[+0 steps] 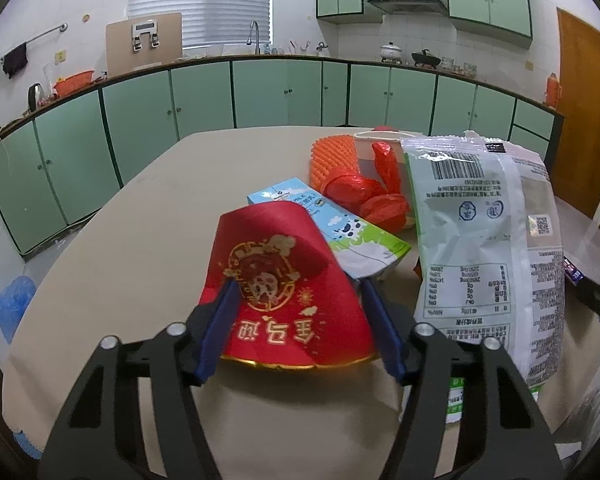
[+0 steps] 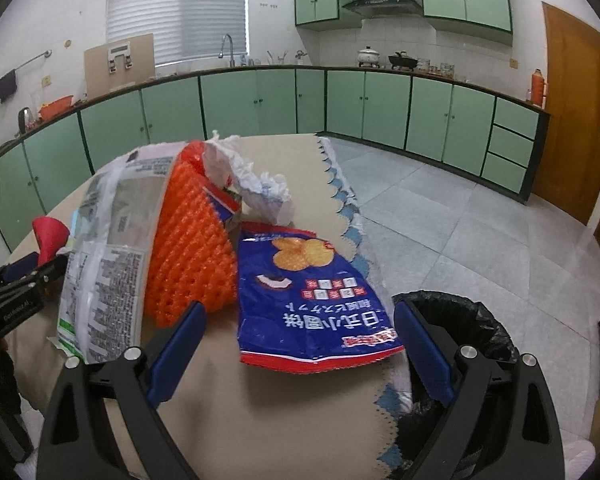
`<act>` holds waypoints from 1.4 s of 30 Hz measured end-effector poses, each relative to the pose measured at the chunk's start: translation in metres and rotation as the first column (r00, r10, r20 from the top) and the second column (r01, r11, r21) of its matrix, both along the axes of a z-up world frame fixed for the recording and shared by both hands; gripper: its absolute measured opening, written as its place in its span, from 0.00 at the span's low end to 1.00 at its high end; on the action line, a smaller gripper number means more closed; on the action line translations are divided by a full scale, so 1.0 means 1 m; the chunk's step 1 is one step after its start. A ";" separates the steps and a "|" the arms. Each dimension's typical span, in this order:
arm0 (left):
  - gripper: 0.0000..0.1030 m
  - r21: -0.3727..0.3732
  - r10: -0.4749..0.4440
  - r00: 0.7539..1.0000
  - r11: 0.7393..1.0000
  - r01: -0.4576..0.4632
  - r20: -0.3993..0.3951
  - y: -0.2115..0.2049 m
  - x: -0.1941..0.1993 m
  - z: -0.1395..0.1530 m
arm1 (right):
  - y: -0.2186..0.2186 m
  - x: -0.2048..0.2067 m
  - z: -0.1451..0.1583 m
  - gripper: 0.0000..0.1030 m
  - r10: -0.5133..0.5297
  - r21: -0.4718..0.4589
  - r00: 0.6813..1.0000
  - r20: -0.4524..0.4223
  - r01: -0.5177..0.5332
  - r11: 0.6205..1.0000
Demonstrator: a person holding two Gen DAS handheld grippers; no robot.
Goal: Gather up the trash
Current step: 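Grasp the red paper packet with the left tool while the right tool grasps the blue biscuit bag, then carry both items over the black trash bin and open both tools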
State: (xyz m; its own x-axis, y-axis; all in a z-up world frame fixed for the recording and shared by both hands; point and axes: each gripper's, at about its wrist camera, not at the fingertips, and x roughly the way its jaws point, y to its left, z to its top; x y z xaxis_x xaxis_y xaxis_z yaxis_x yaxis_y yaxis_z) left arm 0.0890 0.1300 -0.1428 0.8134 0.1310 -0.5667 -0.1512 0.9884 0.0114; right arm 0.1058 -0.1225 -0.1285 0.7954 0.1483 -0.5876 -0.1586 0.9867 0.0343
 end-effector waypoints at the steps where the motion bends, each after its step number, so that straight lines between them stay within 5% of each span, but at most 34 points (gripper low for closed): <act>1: 0.53 -0.001 0.000 1.000 1.000 0.000 0.004 0.001 -0.001 0.001 | 0.002 0.001 -0.001 0.90 0.005 -0.012 1.000 -0.003 -0.005 1.000; 7: 0.43 -0.018 0.006 1.000 1.000 -0.006 0.007 0.002 -0.003 0.001 | 0.004 0.012 -0.012 0.66 0.036 -0.013 0.998 -0.059 -0.037 0.999; 12: 0.33 -0.010 0.015 1.000 1.000 -0.014 0.026 0.001 -0.007 0.004 | 0.006 0.012 -0.014 0.26 0.088 -0.019 0.993 -0.074 -0.090 0.996; 15: 0.27 0.001 0.025 0.999 1.000 -0.025 0.035 0.000 -0.009 0.007 | 0.009 0.008 -0.010 0.16 0.108 -0.027 0.993 -0.049 -0.109 0.994; 30: 0.17 -0.027 0.057 0.995 0.998 -0.055 0.084 0.009 -0.023 0.031 | 0.001 -0.013 0.034 0.05 0.126 0.052 0.991 0.038 -0.128 0.990; 42: 0.16 -0.036 -0.032 0.976 0.999 0.041 0.215 -0.017 -0.038 0.083 | -0.005 -0.036 0.086 0.04 0.130 0.076 0.979 0.155 -0.143 0.987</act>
State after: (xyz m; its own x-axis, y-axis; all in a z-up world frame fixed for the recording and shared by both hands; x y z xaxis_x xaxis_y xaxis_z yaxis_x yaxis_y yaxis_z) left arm 0.0514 0.1132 -0.0599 0.9204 0.0796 -0.3828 -0.1097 0.9923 -0.0573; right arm 0.0694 -0.1276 -0.0427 0.8419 0.3061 -0.4445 -0.3009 0.9499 0.0844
